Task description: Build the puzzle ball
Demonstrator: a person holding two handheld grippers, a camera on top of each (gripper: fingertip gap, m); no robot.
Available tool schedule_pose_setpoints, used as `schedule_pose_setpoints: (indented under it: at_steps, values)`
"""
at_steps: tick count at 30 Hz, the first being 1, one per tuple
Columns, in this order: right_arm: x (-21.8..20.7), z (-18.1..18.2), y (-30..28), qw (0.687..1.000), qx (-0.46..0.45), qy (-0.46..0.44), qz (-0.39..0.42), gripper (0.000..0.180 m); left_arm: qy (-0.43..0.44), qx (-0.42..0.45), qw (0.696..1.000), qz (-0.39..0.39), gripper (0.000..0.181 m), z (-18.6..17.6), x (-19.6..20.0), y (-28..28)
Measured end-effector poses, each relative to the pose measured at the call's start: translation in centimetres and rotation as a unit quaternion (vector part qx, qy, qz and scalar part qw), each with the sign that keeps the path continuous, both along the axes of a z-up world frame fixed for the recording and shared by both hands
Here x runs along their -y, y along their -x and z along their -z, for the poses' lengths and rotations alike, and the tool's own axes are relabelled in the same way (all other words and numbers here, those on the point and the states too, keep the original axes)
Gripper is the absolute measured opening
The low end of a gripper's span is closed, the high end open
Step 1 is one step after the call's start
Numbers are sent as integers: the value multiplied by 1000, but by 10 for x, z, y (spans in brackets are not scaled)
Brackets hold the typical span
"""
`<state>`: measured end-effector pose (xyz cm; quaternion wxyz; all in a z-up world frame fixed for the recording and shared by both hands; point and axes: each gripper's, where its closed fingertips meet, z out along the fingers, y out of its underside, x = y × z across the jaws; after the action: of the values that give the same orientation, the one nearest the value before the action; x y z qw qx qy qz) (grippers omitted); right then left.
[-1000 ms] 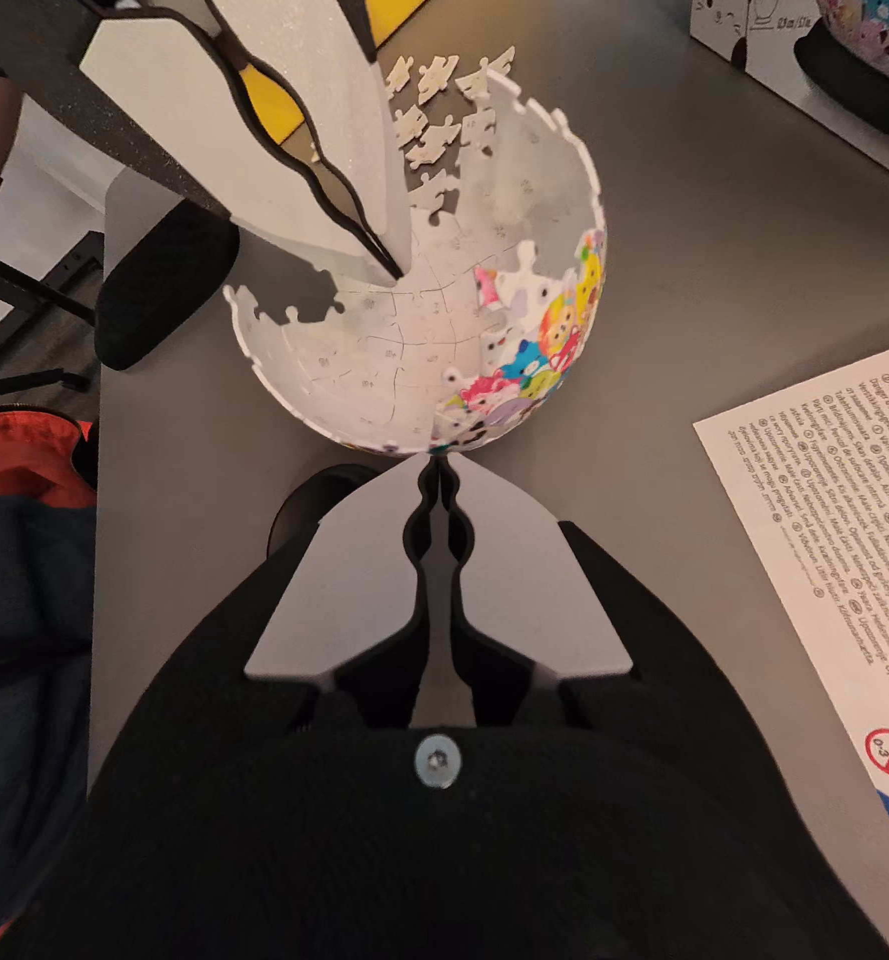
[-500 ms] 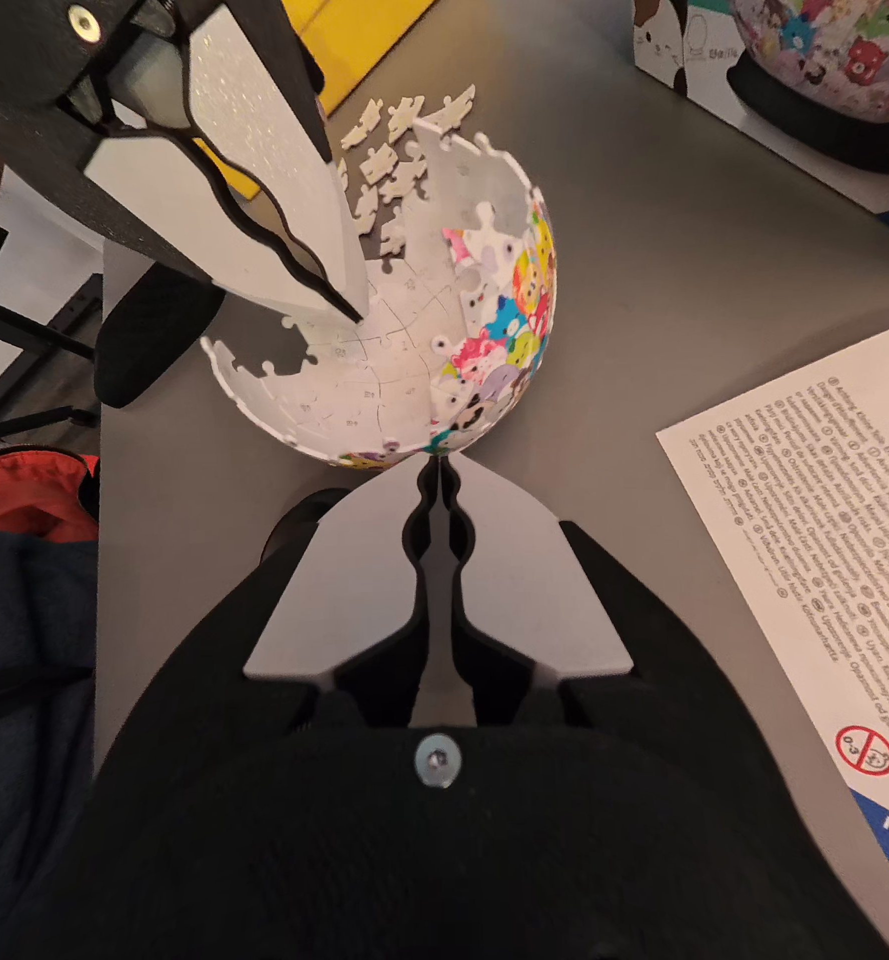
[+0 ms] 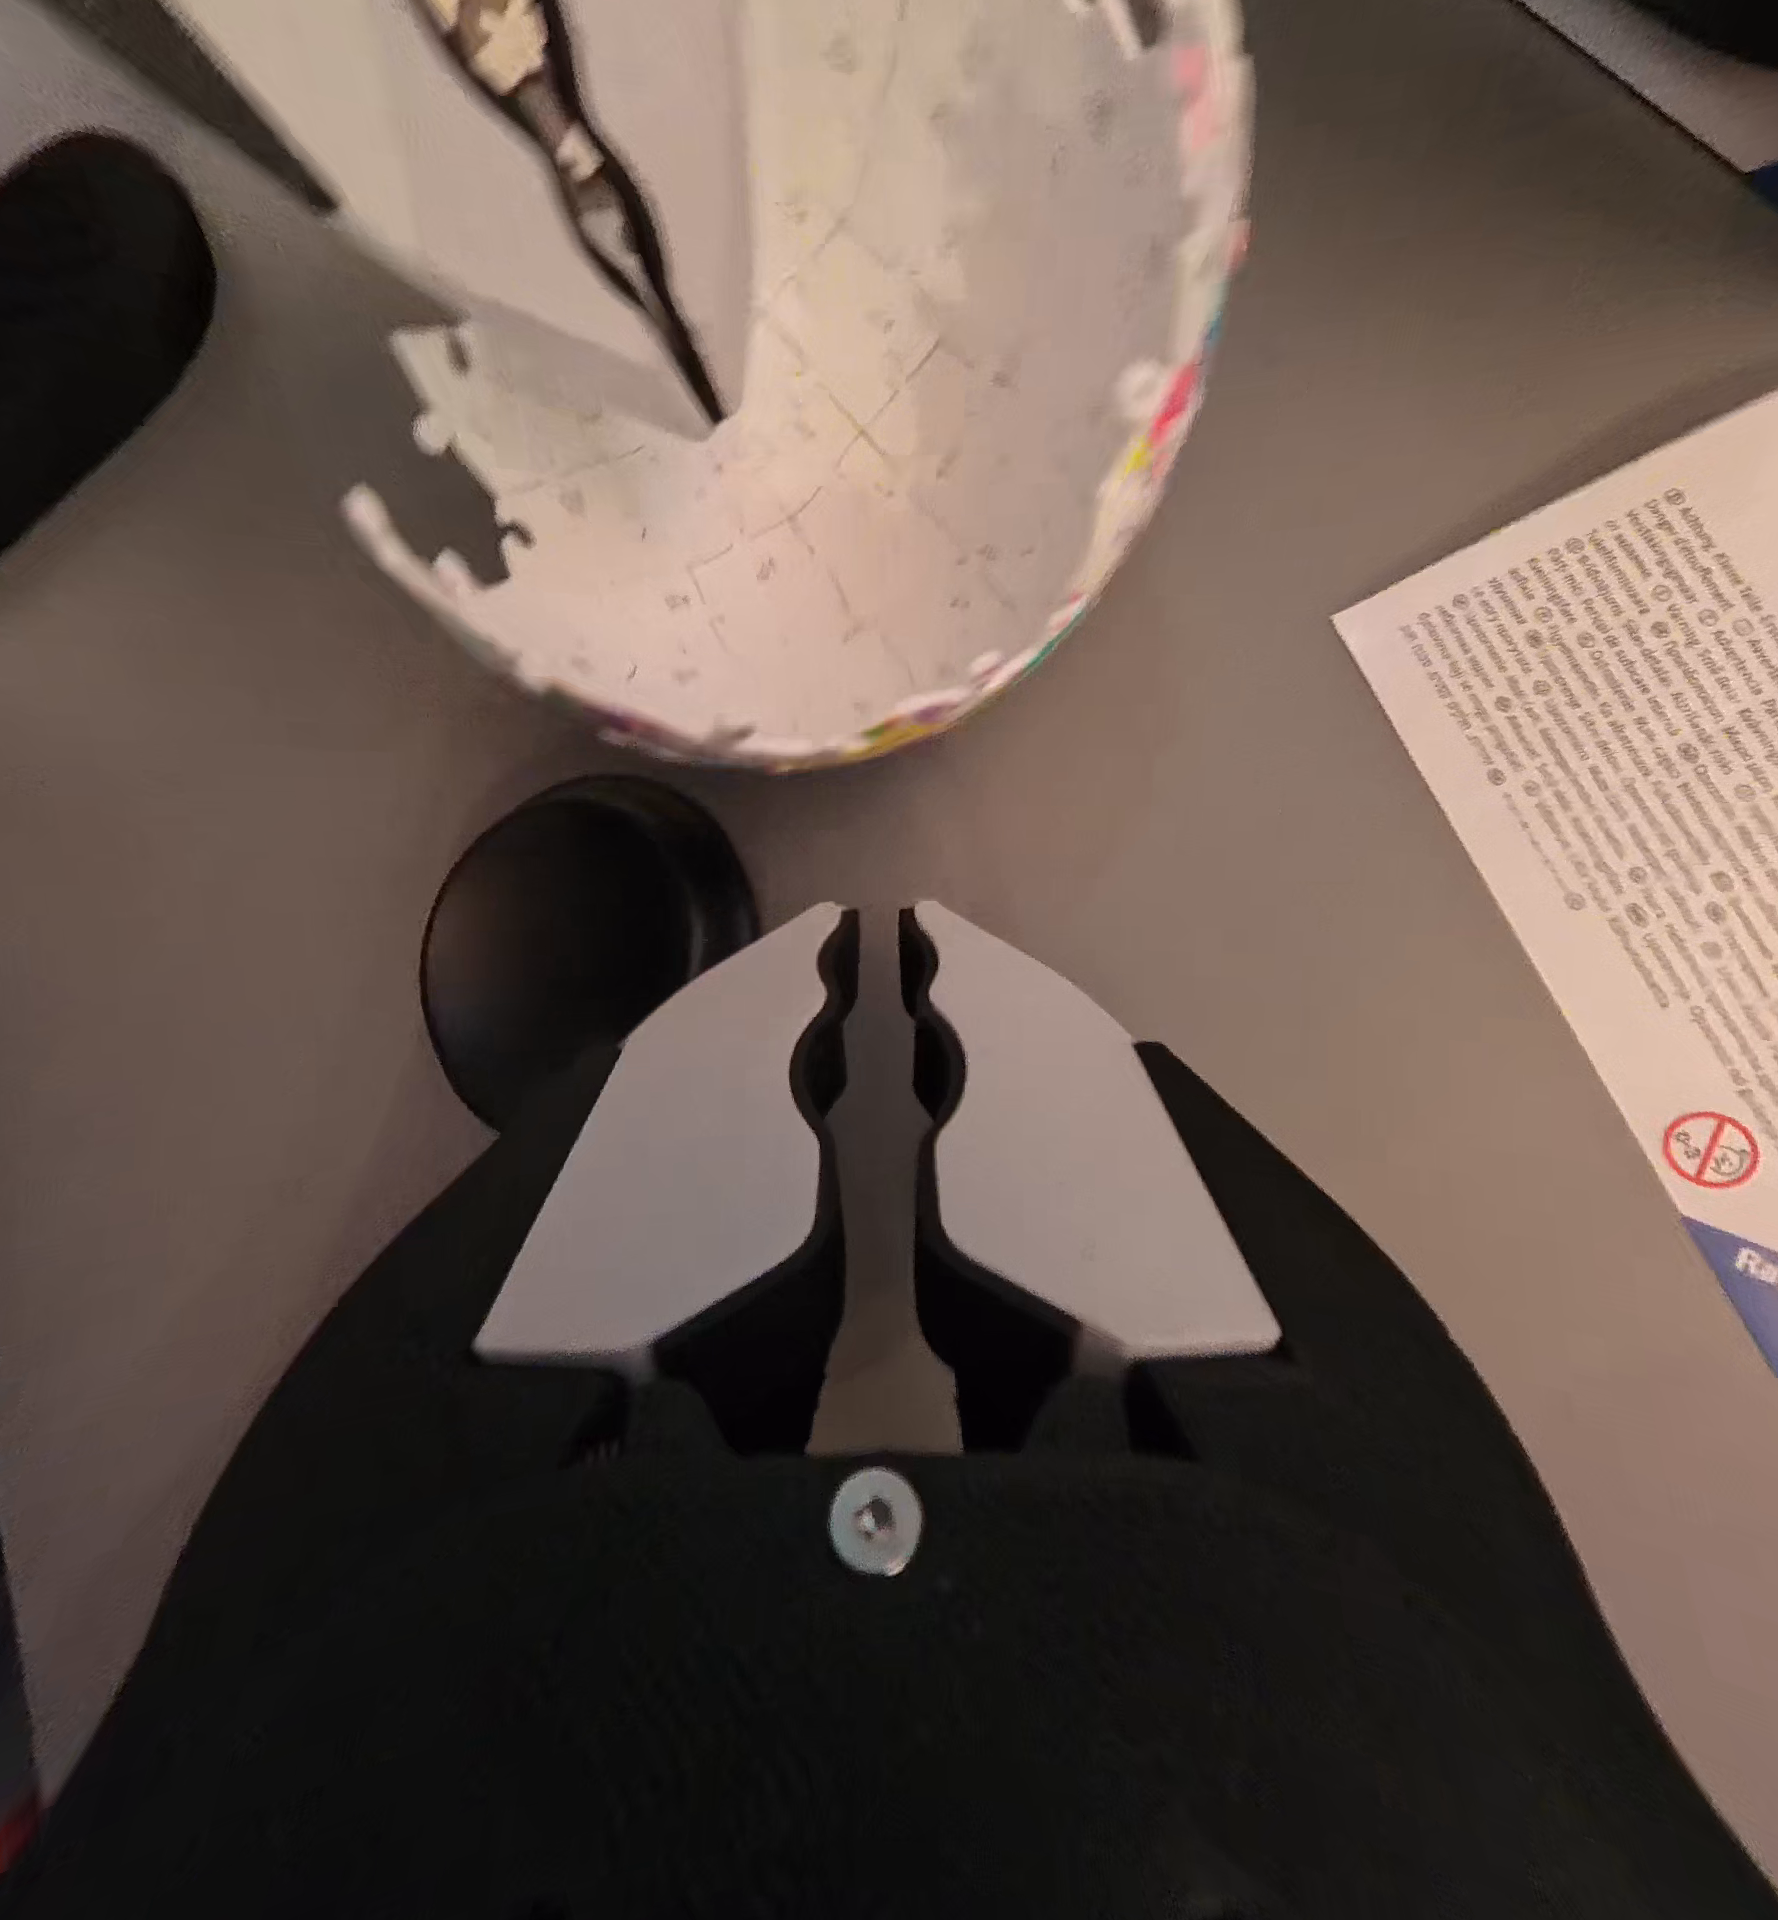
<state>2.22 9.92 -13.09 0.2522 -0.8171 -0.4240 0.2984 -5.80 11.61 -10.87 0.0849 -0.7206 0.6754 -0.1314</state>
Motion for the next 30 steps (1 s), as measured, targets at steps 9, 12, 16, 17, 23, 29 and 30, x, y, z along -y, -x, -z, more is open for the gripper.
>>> schedule_pose_setpoints:
  at_steps: [9, 12, 16, 17, 23, 29, 30]
  values:
    - [29, -14, 20, 982, -22, -106, -153, 5, 8, 13, 1000, -7, 0, 1, -3, 0]
    - [23, -12, 24, 984, -21, -106, -143, 4, 15, 18, 1000, -3, 0, 0, -7, -7]
    - [21, -17, 36, 983, -53, -110, -135, 1, 64, 46, 997, 7, 0, -6, -1, -23]
    - [21, -18, 38, 984, -59, -103, -133, 1, 78, 46, 996, 11, 0, -7, 2, -25]
    - [15, -17, 41, 986, -66, -108, -112, 2, 102, 44, 993, 29, 0, -9, 11, -24]
    - [11, -16, 40, 988, -61, -107, -99, 4, 113, 25, 993, 27, 0, -4, 13, -15]
    - [11, -16, 40, 988, -60, -106, -99, 4, 113, 20, 993, 30, 0, -3, 15, -13]
